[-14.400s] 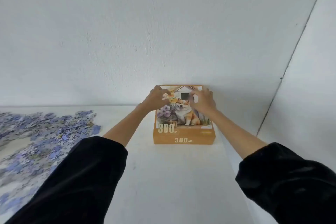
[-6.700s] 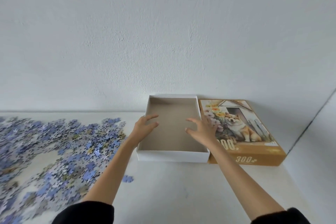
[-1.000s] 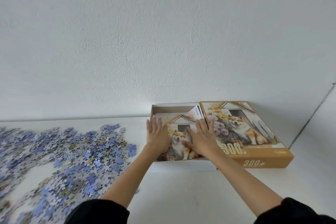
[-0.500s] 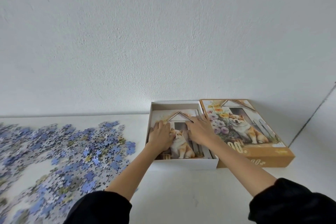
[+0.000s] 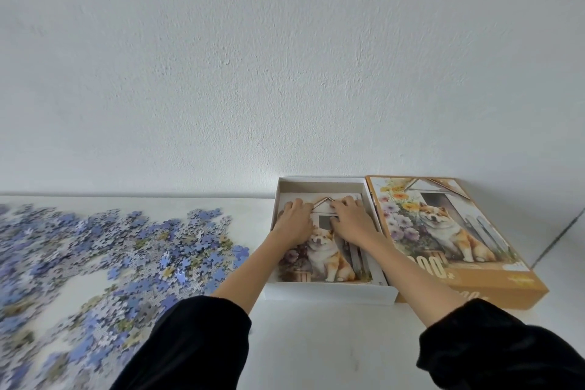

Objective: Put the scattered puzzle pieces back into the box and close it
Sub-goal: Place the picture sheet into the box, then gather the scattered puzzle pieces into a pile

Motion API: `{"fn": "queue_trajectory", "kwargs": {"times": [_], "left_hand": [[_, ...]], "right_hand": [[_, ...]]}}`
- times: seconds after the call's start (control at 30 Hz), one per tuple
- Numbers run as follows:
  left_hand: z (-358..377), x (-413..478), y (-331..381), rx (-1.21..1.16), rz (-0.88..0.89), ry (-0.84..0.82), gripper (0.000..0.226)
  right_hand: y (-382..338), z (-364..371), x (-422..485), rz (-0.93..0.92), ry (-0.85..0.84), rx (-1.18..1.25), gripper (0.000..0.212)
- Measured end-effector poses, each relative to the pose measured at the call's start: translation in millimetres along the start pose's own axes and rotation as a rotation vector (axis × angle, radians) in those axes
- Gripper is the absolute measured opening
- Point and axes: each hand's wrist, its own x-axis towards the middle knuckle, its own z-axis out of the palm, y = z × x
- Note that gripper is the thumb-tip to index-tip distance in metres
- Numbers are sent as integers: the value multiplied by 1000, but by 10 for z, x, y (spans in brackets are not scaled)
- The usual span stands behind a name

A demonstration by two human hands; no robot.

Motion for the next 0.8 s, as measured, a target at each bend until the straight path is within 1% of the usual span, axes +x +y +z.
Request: {"fn": "queue_trajectory", "kwargs": {"times": [0.1,0.17,0.23,0.3,0.43,0.53,0.7,0.8], "left_hand": [[-138,-40,14,-217,26,93,38],[-293,-69,7,-355,53,197,37],[-469,-113,-48,-461,44,314,34],[-654,-195,-157,-517,21,397,32],[-923,-418,-519,-493,39,479,28],[-1055,-652,-875,-477,30,496,25],[-1229,-1148,-1619,-477,32,431,24],[-1312,-1432,-2126,-456,24,375,24]], "right_hand": [[-14,-47,19,38,49,111,43],[-77,-109,20,45,119,190,38],[-197,-180,-1,33,177,259,35],[-369,-243,-40,6,212,306,36],[-795,-311,-123,-104,257,341,35],[-1223,-297,-161,-166,284,332,32],[-1998,-37,-237,-212,285,377,30],[-2471,206,-300,-210,263,405,31]]}}
